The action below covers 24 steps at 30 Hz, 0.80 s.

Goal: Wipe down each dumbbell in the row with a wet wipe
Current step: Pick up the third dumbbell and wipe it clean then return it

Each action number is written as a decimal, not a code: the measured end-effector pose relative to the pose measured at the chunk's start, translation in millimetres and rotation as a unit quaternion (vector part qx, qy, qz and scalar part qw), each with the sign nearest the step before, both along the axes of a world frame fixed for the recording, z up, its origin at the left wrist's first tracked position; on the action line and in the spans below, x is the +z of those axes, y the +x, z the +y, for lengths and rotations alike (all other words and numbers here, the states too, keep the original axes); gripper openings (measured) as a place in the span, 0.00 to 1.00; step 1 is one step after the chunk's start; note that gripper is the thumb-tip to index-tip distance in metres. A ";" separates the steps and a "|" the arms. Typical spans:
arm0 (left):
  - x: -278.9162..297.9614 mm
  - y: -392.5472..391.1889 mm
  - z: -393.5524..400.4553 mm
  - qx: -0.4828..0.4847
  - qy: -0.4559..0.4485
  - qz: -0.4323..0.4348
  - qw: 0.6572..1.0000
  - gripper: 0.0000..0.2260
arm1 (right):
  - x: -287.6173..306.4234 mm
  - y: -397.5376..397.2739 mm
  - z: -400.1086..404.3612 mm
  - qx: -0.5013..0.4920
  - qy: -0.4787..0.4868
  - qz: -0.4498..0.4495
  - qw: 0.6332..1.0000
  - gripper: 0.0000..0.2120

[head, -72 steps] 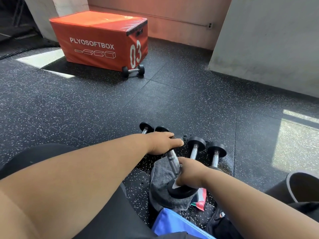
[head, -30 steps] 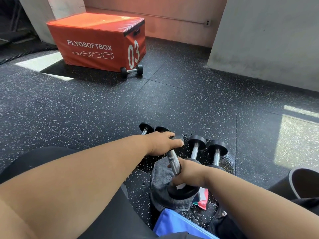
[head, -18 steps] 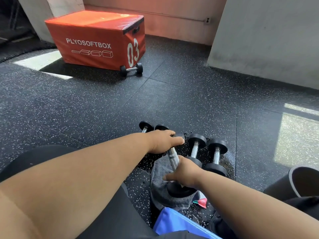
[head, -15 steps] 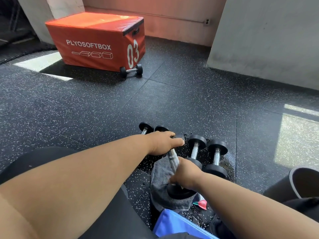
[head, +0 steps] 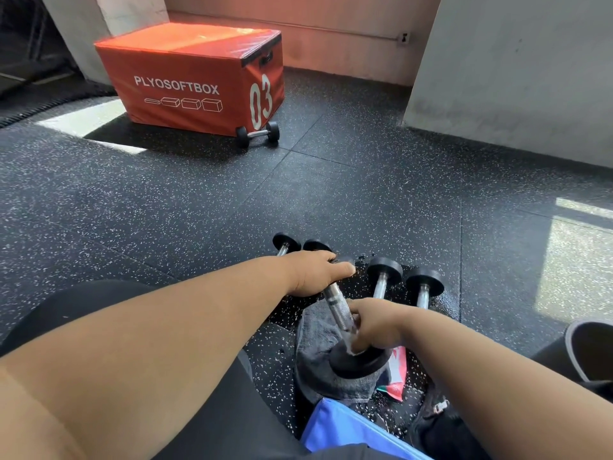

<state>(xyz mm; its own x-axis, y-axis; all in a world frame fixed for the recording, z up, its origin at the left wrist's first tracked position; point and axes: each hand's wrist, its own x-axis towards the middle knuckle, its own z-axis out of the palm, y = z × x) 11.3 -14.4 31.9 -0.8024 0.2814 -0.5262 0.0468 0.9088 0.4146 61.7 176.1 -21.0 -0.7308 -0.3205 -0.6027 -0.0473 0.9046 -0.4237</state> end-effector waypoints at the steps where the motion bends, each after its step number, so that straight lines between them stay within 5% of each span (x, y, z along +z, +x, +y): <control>1: 2.2 1.2 0.4 -0.005 -0.003 0.003 1.000 0.42 | 3.8 -0.6 1.6 -0.003 -0.005 -0.005 1.000 0.17; 11: 26.3 12.6 3.0 -0.039 -0.012 0.000 0.999 0.28 | 5.7 16.9 -15.7 -0.030 0.008 0.063 0.998 0.13; 16: 23.1 12.4 2.0 -0.020 0.009 -0.011 1.000 0.31 | -4.8 25.3 -23.1 -0.049 0.019 0.116 0.992 0.18; 24: 7.6 7.8 -2.2 -0.004 0.009 -0.002 1.000 0.41 | 12.7 9.9 -4.9 0.007 -0.006 0.014 1.000 0.20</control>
<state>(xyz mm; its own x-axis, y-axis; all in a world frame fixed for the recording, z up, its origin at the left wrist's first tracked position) 19.1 -16.6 39.4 -0.7977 0.2966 -0.5250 0.0520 0.9012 0.4302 71.6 171.2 -8.3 -0.7426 -0.3379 -0.5783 -0.0724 0.8989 -0.4322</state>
